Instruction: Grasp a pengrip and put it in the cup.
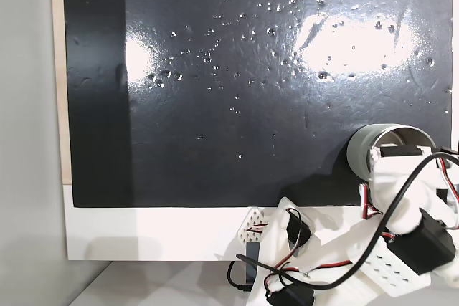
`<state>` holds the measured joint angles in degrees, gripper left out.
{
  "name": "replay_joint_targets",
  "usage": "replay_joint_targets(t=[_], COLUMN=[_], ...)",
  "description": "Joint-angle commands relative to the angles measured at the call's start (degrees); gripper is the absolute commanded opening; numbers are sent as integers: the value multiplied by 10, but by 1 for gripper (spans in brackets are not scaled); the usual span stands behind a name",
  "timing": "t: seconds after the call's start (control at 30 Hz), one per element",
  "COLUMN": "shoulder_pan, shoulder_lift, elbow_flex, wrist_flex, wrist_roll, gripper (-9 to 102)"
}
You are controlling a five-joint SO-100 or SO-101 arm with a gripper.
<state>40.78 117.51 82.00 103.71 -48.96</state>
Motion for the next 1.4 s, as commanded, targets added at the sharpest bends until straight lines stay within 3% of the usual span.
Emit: replay_joint_targets(t=[0.0,0.2,0.37,0.6,0.67,0.73,0.8,1.37], shoulder_pan=[60,108,120,121,121,120,120,120], shoulder_lift=[25,23,17,10,8,4,0,1], elbow_flex=[1,-7,11,12,13,13,9,11], wrist_flex=[11,2,-80,-100,-101,-101,-101,-90], wrist_roll=[-60,-111,-107,-112,-113,-114,-113,-118], gripper=[0,0,0,0,8,24,30,32])
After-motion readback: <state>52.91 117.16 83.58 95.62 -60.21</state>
